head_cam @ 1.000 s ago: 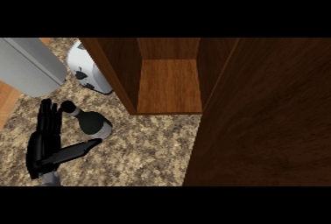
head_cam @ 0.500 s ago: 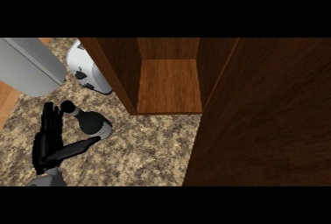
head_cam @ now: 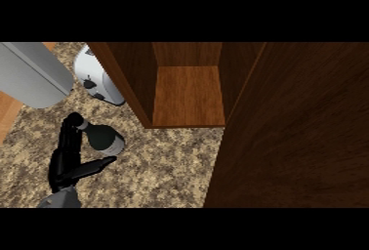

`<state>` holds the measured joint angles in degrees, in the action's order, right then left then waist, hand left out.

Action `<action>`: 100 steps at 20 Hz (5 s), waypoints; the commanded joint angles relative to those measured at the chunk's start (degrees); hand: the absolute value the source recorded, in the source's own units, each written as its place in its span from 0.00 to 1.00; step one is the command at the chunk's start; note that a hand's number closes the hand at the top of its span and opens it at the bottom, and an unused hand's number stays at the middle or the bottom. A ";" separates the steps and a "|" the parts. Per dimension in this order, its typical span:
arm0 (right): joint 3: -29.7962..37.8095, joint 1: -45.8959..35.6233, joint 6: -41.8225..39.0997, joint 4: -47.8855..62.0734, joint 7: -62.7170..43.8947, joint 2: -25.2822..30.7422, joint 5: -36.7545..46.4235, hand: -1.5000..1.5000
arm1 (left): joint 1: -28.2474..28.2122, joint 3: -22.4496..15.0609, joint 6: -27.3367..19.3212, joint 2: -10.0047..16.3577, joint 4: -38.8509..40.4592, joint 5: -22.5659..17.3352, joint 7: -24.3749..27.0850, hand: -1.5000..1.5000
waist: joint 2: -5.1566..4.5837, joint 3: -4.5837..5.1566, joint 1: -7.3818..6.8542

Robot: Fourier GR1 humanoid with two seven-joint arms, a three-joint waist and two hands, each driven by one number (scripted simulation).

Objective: Pick up the wine, place it into the cabinet and close the cabinet

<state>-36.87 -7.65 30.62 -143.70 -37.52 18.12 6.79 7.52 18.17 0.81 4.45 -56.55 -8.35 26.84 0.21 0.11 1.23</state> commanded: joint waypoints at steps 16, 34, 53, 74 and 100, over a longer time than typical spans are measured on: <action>-0.17 0.83 1.59 -12.57 -6.63 4.75 6.69 0.00 | 7.89 1.81 5.35 0.57 18.64 -2.26 12.94 0.00 | 0.08 0.01 -0.06; -0.64 3.14 2.67 -9.55 1.23 6.87 1.64 0.00 | 5.72 -7.95 17.13 3.71 21.60 5.14 22.20 1.00 | 0.16 -0.07 -0.04; -0.69 7.51 4.56 -11.29 3.86 10.94 1.81 0.00 | -3.05 -18.41 18.41 -4.30 -10.50 1.31 1.28 1.00 | 0.15 -0.13 -0.81; -1.69 13.89 5.32 -11.65 11.08 13.59 -0.25 0.00 | 1.48 -30.64 -6.13 -4.44 -22.14 1.84 -7.49 1.00 | -0.06 -0.08 -0.35; -2.41 19.13 4.28 -10.40 20.66 15.91 -5.14 0.00 | 26.27 -31.95 -14.96 -4.42 3.74 -5.65 -5.78 1.00 | -0.42 -0.09 2.47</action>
<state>-38.45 7.10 35.49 -143.79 -15.14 32.44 3.29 24.58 -13.25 -13.53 0.74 -60.95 -10.84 22.91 0.98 -0.36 1.67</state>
